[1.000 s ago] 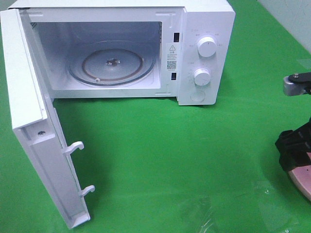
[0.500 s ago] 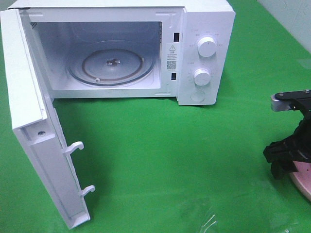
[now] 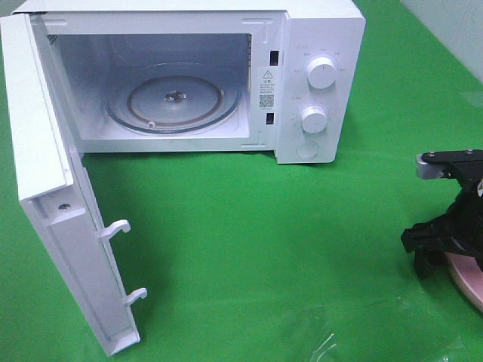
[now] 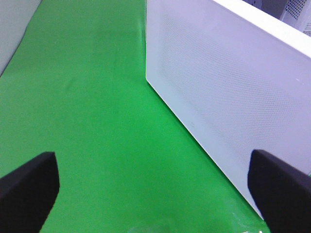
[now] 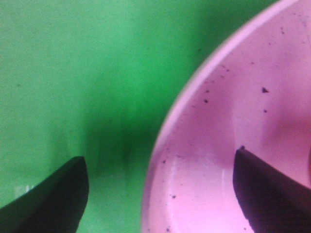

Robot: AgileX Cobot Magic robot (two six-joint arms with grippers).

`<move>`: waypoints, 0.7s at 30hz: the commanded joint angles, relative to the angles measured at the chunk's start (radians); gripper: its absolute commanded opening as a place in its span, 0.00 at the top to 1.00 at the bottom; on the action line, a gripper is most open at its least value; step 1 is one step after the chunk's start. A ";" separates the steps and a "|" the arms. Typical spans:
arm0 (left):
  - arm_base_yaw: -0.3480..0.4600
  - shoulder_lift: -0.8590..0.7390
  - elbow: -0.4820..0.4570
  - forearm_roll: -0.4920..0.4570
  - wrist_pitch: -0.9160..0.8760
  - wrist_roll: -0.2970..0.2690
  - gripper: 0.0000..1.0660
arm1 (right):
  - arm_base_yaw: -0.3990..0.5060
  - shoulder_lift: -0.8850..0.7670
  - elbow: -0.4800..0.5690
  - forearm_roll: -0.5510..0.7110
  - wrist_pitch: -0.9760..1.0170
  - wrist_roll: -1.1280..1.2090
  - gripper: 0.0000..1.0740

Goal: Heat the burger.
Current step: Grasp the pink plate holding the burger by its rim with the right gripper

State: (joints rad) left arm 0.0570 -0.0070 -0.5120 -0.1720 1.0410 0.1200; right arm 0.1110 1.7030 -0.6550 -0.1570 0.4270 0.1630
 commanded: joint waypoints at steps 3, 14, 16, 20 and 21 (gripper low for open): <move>0.001 -0.017 0.003 -0.006 -0.005 0.000 0.08 | -0.009 0.014 0.002 -0.028 -0.017 0.023 0.29; 0.001 -0.017 0.003 -0.004 -0.005 0.000 0.08 | -0.009 0.036 0.002 -0.038 -0.031 0.020 0.29; 0.001 -0.017 0.003 -0.004 -0.005 0.000 0.08 | -0.009 0.036 0.002 -0.038 -0.029 0.020 0.29; 0.001 -0.017 0.003 -0.004 -0.005 0.000 0.08 | -0.009 0.036 0.002 -0.048 -0.026 0.020 0.33; 0.001 -0.017 0.003 -0.004 -0.005 0.000 0.08 | -0.009 0.036 0.002 -0.048 -0.026 0.020 0.33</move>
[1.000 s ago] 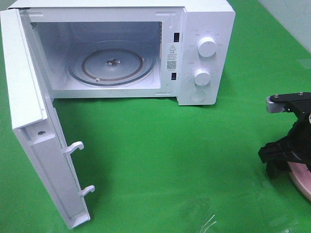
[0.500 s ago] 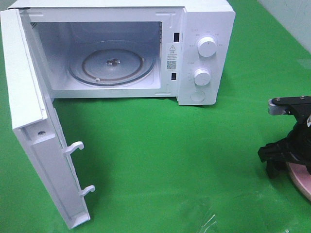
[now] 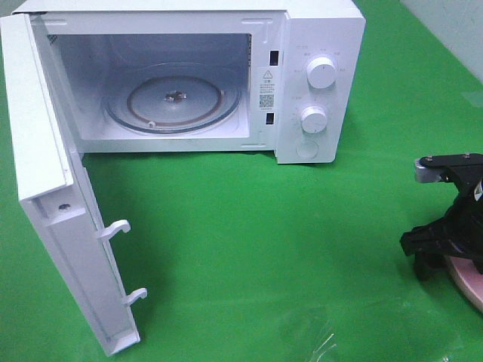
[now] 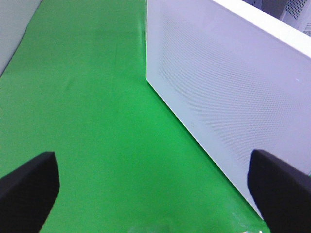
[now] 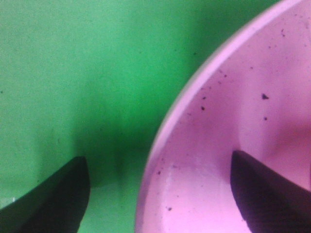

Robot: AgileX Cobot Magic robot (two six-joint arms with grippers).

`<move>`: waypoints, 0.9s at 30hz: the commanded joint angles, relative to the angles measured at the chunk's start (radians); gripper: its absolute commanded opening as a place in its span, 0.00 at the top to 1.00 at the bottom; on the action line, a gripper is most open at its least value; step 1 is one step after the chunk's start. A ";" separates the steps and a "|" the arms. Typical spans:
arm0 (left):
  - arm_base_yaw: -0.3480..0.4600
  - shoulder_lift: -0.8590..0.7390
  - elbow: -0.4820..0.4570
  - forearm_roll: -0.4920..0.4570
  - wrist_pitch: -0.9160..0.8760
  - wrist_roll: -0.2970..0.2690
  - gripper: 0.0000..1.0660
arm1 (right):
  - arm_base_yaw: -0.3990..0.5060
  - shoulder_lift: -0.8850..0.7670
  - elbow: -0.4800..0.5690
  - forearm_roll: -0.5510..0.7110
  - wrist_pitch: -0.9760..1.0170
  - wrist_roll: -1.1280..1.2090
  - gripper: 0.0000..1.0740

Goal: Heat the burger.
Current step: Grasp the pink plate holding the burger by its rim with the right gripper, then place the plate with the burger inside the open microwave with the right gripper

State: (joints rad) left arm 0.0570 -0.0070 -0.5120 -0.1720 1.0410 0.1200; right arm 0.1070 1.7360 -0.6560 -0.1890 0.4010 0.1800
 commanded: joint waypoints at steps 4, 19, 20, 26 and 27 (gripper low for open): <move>0.001 -0.017 0.003 -0.004 -0.005 0.000 0.08 | -0.005 0.003 0.003 -0.018 0.019 0.028 0.52; 0.001 -0.017 0.003 -0.004 -0.005 0.000 0.08 | -0.002 0.002 0.001 -0.017 0.015 0.038 1.00; 0.001 -0.017 0.003 -0.004 -0.005 0.000 0.08 | -0.002 0.002 0.001 -0.017 0.015 0.038 1.00; 0.001 -0.017 0.003 -0.004 -0.005 0.000 0.08 | -0.002 0.000 0.001 -0.025 0.035 0.091 1.00; 0.001 -0.017 0.003 -0.004 -0.005 0.000 0.08 | -0.002 0.000 0.001 -0.025 0.035 0.091 1.00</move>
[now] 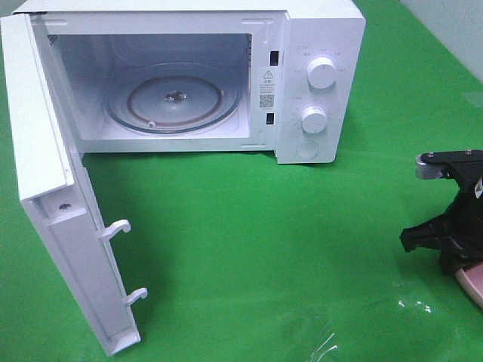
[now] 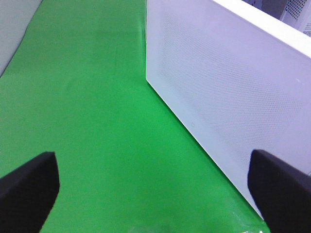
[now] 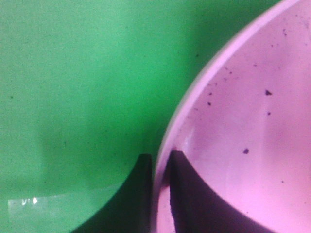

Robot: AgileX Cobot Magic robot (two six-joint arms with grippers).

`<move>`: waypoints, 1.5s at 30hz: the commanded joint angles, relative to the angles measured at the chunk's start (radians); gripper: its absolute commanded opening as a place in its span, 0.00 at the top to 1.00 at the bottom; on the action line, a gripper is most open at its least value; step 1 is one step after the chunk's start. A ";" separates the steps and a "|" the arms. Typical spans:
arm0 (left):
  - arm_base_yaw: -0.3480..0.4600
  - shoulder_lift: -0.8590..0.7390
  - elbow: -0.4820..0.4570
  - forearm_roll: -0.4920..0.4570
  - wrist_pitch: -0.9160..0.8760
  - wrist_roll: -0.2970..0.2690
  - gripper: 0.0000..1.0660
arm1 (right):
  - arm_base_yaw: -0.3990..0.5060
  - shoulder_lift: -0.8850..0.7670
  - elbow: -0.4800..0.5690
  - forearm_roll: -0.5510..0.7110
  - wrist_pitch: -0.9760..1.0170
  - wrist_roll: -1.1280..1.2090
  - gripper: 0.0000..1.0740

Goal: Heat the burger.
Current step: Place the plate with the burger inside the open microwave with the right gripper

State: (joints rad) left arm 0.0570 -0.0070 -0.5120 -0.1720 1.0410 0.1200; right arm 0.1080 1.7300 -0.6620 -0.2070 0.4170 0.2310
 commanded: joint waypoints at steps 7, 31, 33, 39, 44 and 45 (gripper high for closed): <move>0.001 -0.017 0.003 -0.004 -0.005 0.000 0.08 | 0.045 0.006 0.007 -0.092 0.051 0.131 1.00; 0.001 -0.017 0.003 -0.004 -0.005 0.000 0.08 | 0.206 -0.180 0.009 -0.368 0.308 0.354 1.00; 0.001 -0.017 0.003 -0.004 -0.005 0.000 0.08 | 0.206 -0.202 0.009 -0.375 0.328 0.351 1.00; 0.001 -0.017 0.003 -0.004 -0.005 0.000 0.08 | 0.206 -0.254 0.009 -0.397 0.375 0.351 1.00; 0.001 -0.017 0.003 -0.004 -0.005 0.000 0.08 | 0.206 -0.309 0.024 -0.402 0.407 0.347 1.00; 0.001 -0.017 0.003 -0.004 -0.005 0.000 0.08 | 0.208 -0.321 0.040 -0.400 0.407 0.348 1.00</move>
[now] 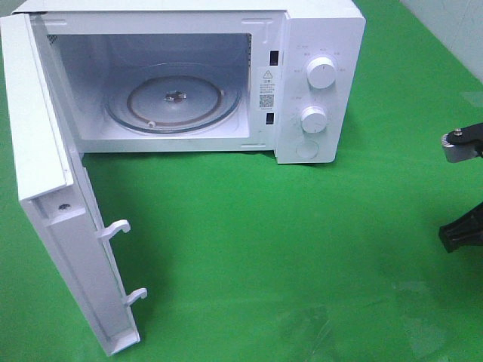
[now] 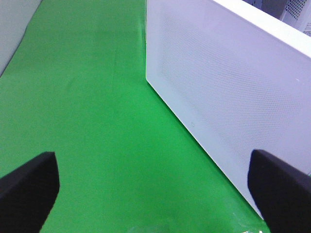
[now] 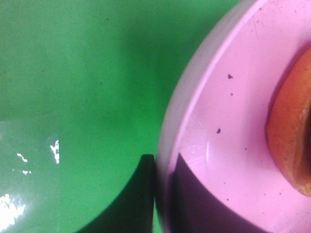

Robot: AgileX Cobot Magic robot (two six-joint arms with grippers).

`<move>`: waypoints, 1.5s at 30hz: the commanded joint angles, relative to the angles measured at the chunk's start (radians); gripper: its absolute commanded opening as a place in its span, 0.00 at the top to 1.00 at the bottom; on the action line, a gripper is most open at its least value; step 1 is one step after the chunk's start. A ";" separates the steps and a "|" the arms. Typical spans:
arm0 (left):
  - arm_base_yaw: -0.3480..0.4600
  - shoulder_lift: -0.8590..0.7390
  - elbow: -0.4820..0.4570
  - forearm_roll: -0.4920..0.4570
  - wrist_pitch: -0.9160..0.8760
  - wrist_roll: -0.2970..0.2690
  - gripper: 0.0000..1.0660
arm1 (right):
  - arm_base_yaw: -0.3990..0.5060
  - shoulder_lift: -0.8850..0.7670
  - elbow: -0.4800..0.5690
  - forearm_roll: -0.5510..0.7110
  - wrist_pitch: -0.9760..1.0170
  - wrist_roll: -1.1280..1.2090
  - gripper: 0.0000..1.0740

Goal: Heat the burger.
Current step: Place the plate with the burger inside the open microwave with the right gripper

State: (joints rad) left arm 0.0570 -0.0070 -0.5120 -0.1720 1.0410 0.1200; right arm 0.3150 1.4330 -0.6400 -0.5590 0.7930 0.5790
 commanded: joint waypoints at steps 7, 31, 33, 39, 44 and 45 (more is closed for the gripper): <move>0.001 -0.017 0.003 -0.004 -0.005 0.000 0.08 | 0.103 -0.059 0.040 -0.076 0.071 0.023 1.00; 0.001 -0.017 0.003 -0.004 -0.005 0.000 0.08 | 0.419 -0.069 0.098 -0.076 0.140 0.052 0.99; 0.001 -0.017 0.003 -0.004 -0.005 0.000 0.08 | 0.453 -0.069 0.098 -0.077 0.150 0.052 0.99; 0.001 -0.017 0.003 -0.004 -0.005 0.000 0.08 | 0.555 -0.069 0.098 -0.075 0.155 0.052 0.99; 0.001 -0.017 0.003 -0.004 -0.005 0.000 0.08 | 0.641 -0.069 0.098 -0.082 0.184 0.052 0.99; 0.001 -0.017 0.003 -0.004 -0.005 0.000 0.08 | 0.641 -0.069 0.098 -0.082 0.184 0.052 0.99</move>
State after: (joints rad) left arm 0.0570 -0.0070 -0.5120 -0.1720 1.0410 0.1200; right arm 0.9520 1.3720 -0.5440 -0.5790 0.9250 0.6260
